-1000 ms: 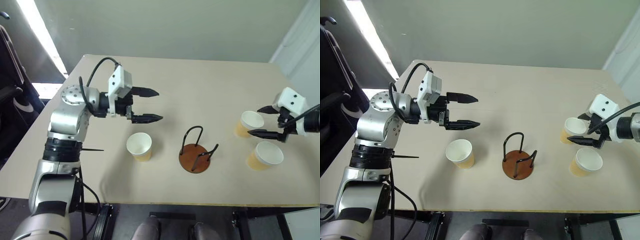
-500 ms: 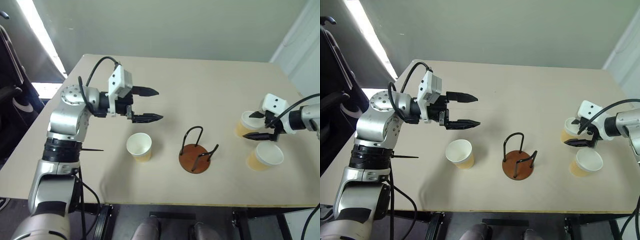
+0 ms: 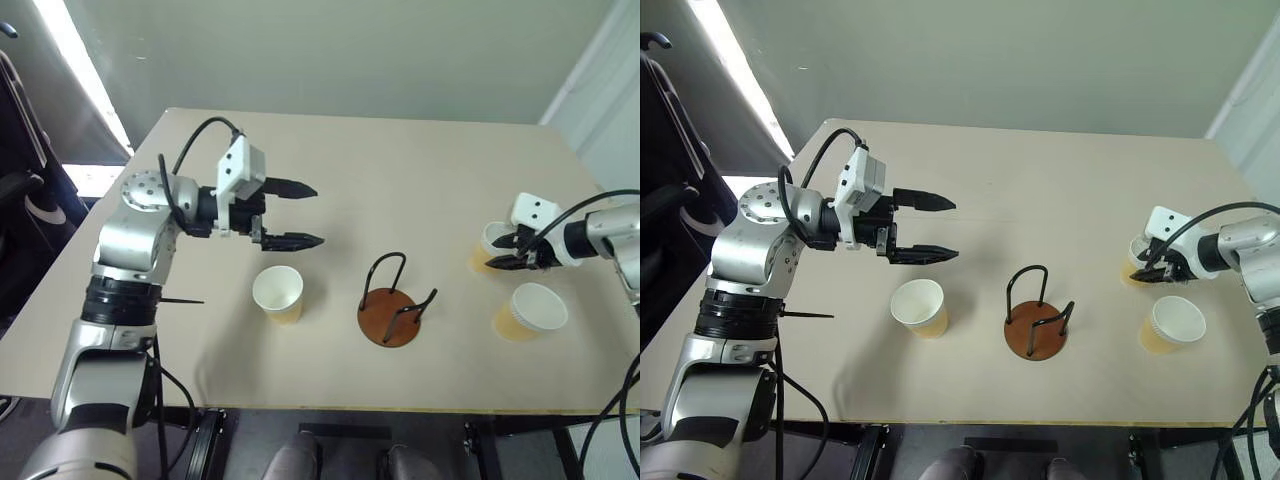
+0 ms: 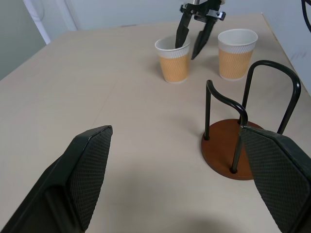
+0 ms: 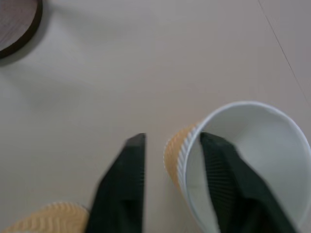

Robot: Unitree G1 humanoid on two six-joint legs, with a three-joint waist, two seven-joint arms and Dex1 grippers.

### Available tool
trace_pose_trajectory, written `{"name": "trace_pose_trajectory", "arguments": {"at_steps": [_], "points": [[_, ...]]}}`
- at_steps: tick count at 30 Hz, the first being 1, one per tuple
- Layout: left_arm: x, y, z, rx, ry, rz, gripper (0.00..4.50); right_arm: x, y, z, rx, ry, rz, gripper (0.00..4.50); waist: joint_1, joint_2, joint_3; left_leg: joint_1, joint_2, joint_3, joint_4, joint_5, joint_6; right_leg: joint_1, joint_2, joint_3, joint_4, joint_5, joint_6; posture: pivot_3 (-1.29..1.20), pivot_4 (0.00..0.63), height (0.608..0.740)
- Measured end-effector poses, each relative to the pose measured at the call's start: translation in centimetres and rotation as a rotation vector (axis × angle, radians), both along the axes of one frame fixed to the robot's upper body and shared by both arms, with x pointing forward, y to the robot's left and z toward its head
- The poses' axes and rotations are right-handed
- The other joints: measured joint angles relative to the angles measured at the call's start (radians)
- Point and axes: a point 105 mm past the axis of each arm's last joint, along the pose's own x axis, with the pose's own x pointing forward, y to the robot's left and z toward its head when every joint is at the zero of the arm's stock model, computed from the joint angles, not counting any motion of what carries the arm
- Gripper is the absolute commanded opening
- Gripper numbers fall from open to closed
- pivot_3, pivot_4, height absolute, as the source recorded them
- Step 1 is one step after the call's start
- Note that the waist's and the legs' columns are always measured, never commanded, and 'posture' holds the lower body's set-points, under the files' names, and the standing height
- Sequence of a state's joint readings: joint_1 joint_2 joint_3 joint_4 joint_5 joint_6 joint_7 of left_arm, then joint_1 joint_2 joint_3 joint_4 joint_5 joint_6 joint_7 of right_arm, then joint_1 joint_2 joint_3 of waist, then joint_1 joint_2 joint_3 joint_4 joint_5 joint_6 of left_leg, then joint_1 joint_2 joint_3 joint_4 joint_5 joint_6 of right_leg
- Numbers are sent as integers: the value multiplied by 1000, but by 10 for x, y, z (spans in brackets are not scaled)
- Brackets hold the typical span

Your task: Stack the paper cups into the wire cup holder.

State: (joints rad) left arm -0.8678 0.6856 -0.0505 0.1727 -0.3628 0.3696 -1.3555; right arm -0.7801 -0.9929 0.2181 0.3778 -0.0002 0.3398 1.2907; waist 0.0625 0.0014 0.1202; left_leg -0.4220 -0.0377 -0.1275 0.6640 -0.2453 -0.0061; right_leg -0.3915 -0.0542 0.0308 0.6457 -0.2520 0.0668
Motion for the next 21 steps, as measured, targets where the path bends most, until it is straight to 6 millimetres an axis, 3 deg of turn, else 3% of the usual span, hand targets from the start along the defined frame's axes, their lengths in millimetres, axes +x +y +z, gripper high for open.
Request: {"name": "trace_pose_trajectory", "arguments": {"at_steps": [2, 9, 17, 21], "points": [[0, 0, 0, 2, 1, -1, 4500, 0, 1, -1, 3, 5, 2, 20, 0, 0, 0, 0, 0, 0, 0, 0, 0, 0, 0, 0, 0, 0, 0, 0, 150, 740], [-3, -1, -3, 10, 9, -17, 4500, -7, 16, 11, 31, 3, 50, 20, 0, 0, 0, 0, 0, 0, -1, 0, 0, 0, 0, 0, -1, 0, 0, 0, 150, 740], [-8, 1, -8, 32, 31, -34, 4500, -41, 43, 76, 18, -142, 173, 20, 0, 1, 1, -1, 0, 0, -1, -1, -1, -1, 0, -1, -1, 0, -1, 0, 150, 740], [-9, 0, -9, 39, 34, -44, 4500, -78, 84, 108, 24, -198, 340, 20, -4, 1, 1, -1, 0, 0, -1, -1, -1, -1, 0, -1, -2, -1, -1, 0, 150, 740]]}}
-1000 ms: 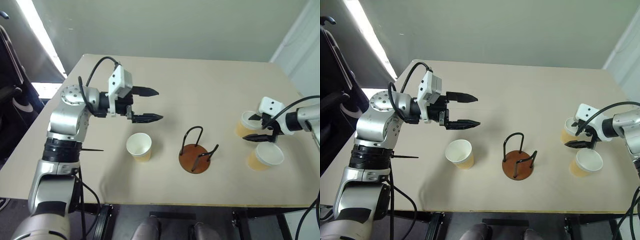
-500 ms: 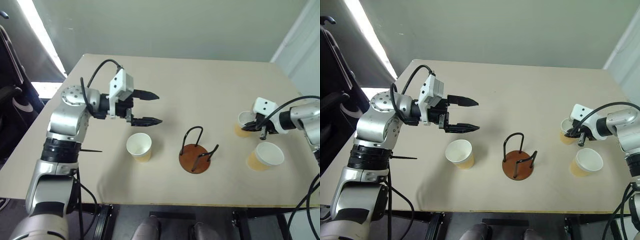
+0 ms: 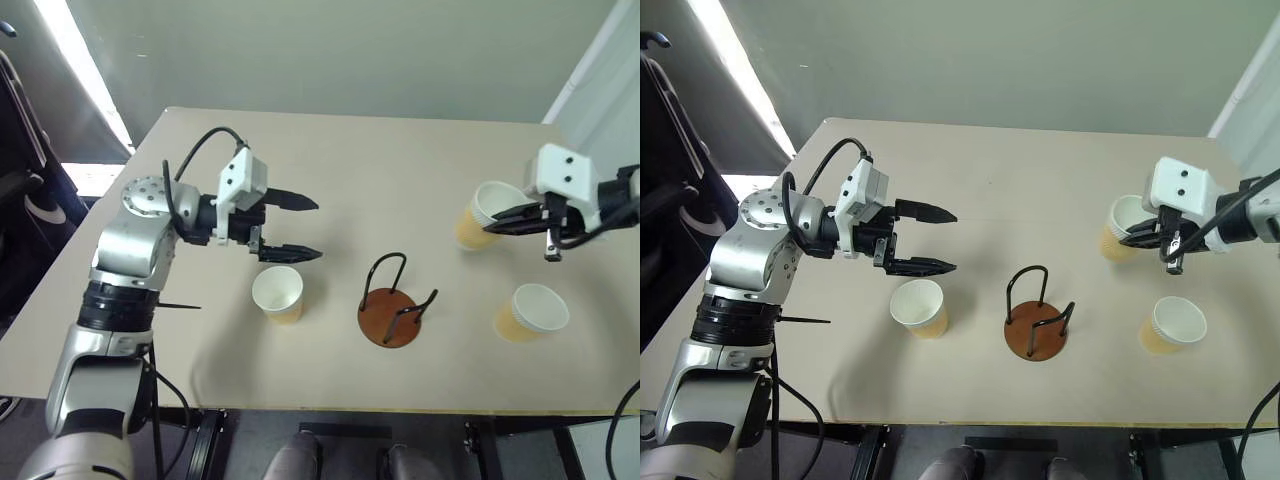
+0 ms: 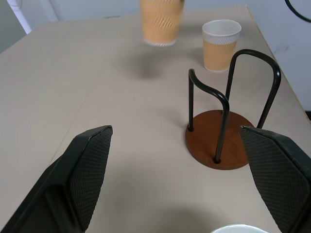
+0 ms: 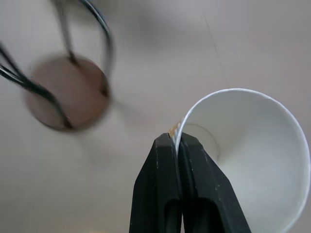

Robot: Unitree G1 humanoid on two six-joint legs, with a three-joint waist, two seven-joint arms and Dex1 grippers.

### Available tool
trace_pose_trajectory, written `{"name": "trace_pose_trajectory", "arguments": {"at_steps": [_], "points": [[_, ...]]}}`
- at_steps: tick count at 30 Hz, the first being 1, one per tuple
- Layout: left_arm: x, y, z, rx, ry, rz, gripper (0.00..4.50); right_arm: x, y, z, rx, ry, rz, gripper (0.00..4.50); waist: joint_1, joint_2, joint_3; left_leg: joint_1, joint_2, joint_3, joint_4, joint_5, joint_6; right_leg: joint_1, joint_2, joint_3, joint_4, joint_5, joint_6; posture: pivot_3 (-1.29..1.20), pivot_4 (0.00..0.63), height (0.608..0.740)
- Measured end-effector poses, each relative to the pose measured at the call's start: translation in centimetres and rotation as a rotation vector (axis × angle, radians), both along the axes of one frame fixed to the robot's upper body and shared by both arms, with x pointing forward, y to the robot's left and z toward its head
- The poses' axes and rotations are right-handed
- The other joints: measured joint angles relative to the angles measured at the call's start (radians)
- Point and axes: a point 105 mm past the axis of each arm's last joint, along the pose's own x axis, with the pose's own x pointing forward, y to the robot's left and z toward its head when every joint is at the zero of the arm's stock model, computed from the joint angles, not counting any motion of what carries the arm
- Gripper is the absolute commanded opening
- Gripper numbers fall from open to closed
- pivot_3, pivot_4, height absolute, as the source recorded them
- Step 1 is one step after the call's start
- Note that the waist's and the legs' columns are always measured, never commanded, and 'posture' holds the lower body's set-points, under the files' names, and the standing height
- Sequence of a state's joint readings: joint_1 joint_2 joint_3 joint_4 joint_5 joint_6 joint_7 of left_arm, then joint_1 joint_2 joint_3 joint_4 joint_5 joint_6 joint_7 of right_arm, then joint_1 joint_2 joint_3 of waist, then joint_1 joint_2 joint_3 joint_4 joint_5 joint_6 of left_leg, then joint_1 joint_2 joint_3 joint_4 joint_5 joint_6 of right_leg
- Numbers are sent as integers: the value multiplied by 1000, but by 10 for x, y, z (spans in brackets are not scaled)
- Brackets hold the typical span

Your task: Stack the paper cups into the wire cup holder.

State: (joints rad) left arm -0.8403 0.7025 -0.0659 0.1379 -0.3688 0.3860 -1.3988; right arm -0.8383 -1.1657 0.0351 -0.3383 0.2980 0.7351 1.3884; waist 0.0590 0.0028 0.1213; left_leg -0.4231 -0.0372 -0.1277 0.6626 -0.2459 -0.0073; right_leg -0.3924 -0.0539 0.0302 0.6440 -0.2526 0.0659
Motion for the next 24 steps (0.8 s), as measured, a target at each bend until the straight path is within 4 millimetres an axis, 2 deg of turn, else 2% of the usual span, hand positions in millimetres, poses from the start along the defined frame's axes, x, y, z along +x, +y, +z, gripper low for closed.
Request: {"name": "trace_pose_trajectory", "arguments": {"at_steps": [5, 8, 13, 24], "points": [[0, -7, -5, 11, 14, -35, 4500, -36, 41, 15, -1, -22, 169, 20, 0, 0, 0, 0, 0, -1, 1, 0, 0, 0, 0, 0, -1, 0, 0, 0, 150, 740], [3, -12, -4, 5, 7, -51, 4500, -44, 53, 6, -26, 5, 216, 20, 0, 0, 0, 0, 0, -1, 2, 0, 0, 0, 0, 0, -1, 0, 0, 0, 150, 740], [4, -17, -4, 4, 0, -70, 4500, -43, 57, -5, -46, 45, 233, 20, 0, 0, 0, -1, 0, -1, 1, 0, 0, 0, 0, 0, -1, 0, 0, 0, 150, 740], [4, -15, -4, 13, -1, -60, 4500, -42, 55, -24, -50, 116, 243, 20, 0, 0, 0, -1, 0, -1, 1, 0, 1, 0, 0, -1, -1, 0, 0, 0, 150, 740]]}}
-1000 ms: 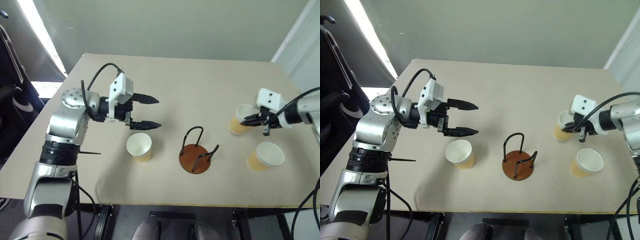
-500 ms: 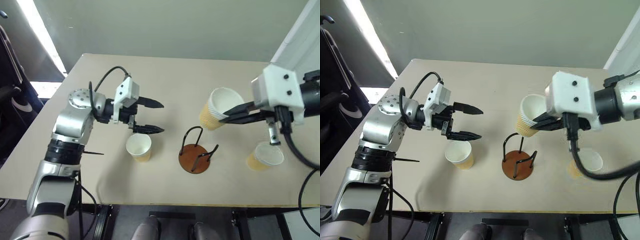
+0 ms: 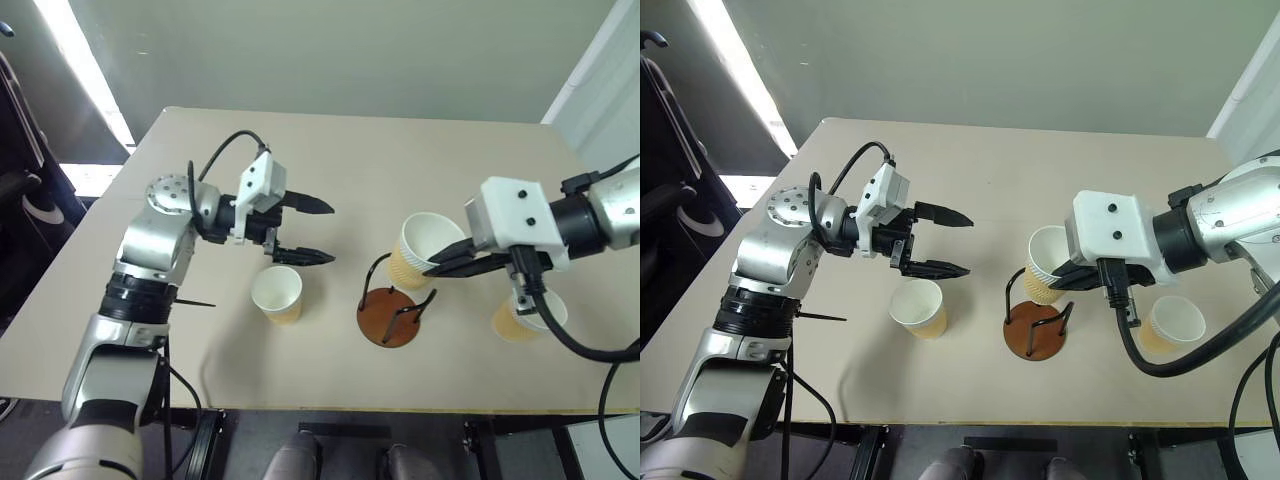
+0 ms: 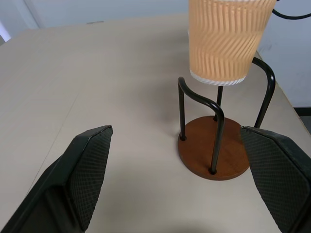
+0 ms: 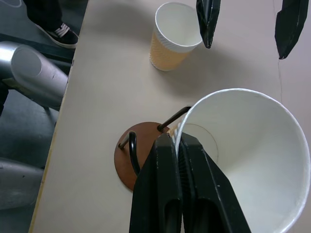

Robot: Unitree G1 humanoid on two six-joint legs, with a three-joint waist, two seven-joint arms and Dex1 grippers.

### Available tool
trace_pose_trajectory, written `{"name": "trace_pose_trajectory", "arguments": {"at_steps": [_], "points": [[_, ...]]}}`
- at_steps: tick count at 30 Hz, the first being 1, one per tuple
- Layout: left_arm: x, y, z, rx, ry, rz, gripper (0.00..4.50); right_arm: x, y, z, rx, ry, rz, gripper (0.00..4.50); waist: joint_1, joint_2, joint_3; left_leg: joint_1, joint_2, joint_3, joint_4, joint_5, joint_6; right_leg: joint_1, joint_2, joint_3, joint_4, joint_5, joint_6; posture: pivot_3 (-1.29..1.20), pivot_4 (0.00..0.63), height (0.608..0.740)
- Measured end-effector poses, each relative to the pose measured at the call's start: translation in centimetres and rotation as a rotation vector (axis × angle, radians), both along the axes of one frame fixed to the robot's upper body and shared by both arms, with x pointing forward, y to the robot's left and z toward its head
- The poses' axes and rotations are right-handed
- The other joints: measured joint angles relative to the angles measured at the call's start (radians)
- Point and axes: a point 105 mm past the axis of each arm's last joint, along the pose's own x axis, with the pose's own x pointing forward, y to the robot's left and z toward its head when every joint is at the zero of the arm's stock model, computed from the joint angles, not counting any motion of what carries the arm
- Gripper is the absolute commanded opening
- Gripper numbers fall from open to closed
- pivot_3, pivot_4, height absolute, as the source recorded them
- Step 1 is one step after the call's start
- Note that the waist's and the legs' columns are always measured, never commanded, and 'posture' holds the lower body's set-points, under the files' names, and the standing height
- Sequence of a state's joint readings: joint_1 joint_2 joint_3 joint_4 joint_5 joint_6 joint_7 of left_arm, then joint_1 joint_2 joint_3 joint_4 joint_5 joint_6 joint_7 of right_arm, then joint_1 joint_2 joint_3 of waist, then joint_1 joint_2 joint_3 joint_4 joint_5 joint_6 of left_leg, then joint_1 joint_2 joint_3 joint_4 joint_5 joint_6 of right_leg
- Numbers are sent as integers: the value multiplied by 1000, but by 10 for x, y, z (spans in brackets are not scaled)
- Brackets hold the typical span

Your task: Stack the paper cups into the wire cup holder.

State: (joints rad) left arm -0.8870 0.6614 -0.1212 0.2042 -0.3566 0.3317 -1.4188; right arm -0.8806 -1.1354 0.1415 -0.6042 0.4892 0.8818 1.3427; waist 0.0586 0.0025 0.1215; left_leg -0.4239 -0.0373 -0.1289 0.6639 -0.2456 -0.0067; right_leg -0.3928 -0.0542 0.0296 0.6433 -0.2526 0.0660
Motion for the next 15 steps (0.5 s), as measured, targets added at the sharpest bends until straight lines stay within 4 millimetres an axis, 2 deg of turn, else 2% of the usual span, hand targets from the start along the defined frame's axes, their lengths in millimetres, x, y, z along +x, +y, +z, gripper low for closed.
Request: {"name": "trace_pose_trajectory", "arguments": {"at_steps": [3, 13, 15], "points": [[0, 1, 0, 3, -1, 3, 4500, 0, 2, -4, 4, 11, 4, 587, 0, 0, 0, 0, 0, 0, 0, 0, 0, 0, 0, 0, 0, 0, 0, 0, 150, 740], [1, 6, 1, 17, -5, 20, 4500, -1, 10, -6, 44, 14, 26, 4036, 0, 0, 0, 0, 0, 0, 0, 0, 0, 0, 0, 0, 0, 0, 0, 0, 150, 740], [1, 7, 1, 22, -8, 28, 4500, -1, 12, -6, 62, 19, 23, 4036, 0, 0, 0, 0, 0, 0, 0, 0, 0, 0, 0, 0, 0, 0, 0, 0, 150, 740]]}}
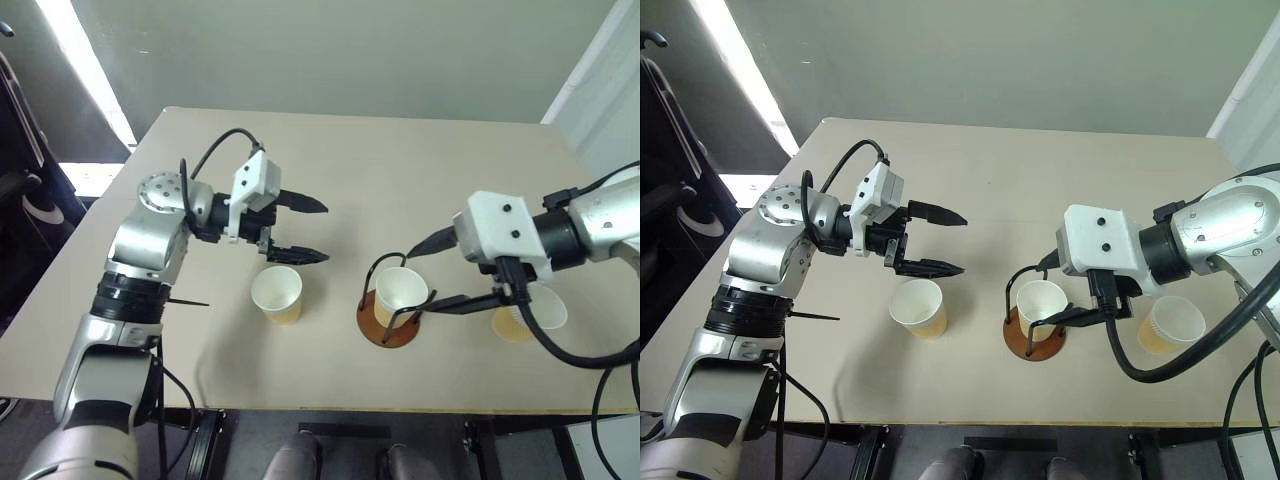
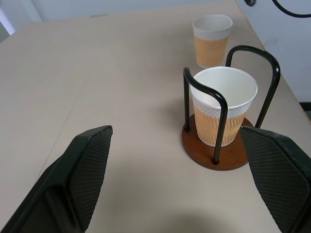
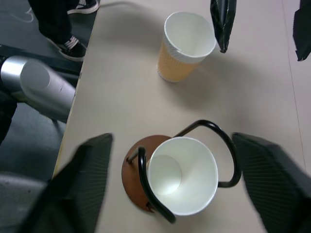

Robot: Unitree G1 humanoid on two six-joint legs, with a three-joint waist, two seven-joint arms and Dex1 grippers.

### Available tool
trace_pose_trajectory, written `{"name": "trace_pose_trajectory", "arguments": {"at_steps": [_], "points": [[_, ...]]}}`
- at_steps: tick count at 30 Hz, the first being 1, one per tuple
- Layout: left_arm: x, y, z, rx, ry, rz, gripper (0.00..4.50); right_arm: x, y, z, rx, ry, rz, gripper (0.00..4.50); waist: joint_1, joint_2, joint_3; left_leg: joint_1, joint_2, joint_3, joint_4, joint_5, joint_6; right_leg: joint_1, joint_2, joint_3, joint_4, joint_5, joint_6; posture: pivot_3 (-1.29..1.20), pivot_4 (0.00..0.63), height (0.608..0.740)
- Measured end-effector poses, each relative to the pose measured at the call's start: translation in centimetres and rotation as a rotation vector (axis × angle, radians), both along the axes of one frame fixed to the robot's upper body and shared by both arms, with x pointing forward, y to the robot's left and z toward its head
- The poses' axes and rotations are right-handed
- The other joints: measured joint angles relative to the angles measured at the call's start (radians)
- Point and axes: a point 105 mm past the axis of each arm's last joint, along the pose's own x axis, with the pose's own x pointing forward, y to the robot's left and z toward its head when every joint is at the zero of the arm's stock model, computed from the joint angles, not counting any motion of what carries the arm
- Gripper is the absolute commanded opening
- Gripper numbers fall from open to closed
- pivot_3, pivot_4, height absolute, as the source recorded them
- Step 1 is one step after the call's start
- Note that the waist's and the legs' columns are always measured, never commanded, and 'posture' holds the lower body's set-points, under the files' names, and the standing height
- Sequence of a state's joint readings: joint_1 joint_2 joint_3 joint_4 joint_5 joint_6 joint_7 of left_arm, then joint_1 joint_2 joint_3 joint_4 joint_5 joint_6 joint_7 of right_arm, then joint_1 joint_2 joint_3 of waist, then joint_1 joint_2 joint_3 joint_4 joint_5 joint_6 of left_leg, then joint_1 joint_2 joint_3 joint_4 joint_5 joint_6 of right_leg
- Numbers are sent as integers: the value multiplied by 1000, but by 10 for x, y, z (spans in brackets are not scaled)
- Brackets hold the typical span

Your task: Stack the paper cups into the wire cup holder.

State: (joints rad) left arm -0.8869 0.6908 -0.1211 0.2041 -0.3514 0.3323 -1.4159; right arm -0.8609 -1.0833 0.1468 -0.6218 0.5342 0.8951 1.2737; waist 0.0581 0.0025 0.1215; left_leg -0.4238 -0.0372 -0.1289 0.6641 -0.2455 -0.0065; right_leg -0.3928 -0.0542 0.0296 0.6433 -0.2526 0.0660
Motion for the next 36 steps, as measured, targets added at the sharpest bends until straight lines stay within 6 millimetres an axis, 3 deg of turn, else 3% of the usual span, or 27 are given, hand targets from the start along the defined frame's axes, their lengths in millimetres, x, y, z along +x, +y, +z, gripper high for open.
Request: {"name": "trace_pose_trajectory", "arguments": {"at_steps": [8, 18, 25, 31, 36], "points": [[-9, 23, 16, 74, -71, 51, 4500, 2, 6, 14, 126, 12, -39, 4036, -4, 0, 0, 0, 0, 0, -1, 0, 0, -1, 0, 0, 0, 0, 0, 0, 150, 740], [-56, 49, 23, 199, -59, 21, 4500, -3, 8, 24, 208, 50, -54, 4036, -8, 0, 0, 0, 0, 0, -1, 0, 0, -1, 0, 0, -2, -1, -2, 0, 150, 740], [-68, 59, 12, 258, 21, 8, 4500, -5, 9, 23, 221, 71, -43, 4036, -10, 0, 0, 1, 1, 0, -1, 0, -1, -3, 0, 0, 0, -2, -4, 0, 150, 740], [-57, 74, -5, 367, 26, 48, 4500, -6, 10, 22, 228, 82, -41, 4036, -10, 0, 0, 1, 1, 0, -1, 0, -2, -4, 0, 0, 1, -3, -5, 0, 150, 740], [-57, 70, -19, 414, 36, 2, 4500, -6, 11, 21, 234, 86, -43, 4036, -10, 0, 0, -1, 1, 0, -1, -1, -2, -6, 0, 0, 1, -3, -5, 0, 150, 740]]}}
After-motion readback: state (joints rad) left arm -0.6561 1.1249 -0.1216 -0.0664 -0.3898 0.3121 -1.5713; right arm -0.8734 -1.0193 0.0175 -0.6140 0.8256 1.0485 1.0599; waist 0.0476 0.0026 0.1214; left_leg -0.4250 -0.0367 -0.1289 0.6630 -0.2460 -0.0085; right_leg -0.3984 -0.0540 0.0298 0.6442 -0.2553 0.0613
